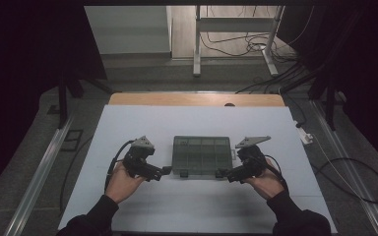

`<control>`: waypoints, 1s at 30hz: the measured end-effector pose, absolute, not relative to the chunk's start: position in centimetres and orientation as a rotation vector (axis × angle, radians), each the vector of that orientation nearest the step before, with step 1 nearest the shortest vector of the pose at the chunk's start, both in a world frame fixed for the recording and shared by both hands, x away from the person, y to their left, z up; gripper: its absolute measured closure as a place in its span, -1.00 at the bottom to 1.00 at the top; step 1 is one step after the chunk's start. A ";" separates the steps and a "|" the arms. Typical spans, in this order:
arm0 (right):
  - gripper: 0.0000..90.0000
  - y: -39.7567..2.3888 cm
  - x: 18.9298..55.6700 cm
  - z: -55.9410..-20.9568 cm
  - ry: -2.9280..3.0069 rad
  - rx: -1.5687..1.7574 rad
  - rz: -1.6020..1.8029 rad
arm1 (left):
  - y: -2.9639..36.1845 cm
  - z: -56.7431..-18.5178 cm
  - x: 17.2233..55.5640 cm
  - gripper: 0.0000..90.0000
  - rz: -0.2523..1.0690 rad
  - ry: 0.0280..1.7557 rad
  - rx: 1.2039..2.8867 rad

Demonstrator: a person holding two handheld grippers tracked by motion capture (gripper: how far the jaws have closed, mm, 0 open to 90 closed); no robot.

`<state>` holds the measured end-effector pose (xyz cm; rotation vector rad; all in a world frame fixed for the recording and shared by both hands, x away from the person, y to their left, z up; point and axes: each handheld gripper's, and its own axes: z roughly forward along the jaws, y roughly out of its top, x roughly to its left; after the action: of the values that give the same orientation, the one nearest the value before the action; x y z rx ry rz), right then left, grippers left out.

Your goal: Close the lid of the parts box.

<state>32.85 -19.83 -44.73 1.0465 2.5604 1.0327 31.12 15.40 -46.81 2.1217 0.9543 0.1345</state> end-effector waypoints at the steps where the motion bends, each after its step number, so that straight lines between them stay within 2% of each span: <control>1: -1.00 -19.9 32.9 -44.8 2.563 1.047 1.036 | 15.5 -46.8 31.1 -1.00 0.142 0.952 2.125; 11: -1.00 -19.8 32.5 -44.9 2.581 1.014 1.044 | 15.8 -46.7 30.7 -1.00 0.212 0.931 2.137; 30: -1.00 -20.3 31.7 -44.3 2.535 1.007 1.069 | 17.1 -46.4 29.6 -1.00 0.239 0.926 2.117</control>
<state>31.73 -20.28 -44.35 1.0073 2.5349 1.0690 29.56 17.10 -46.43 2.1173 0.9257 0.2393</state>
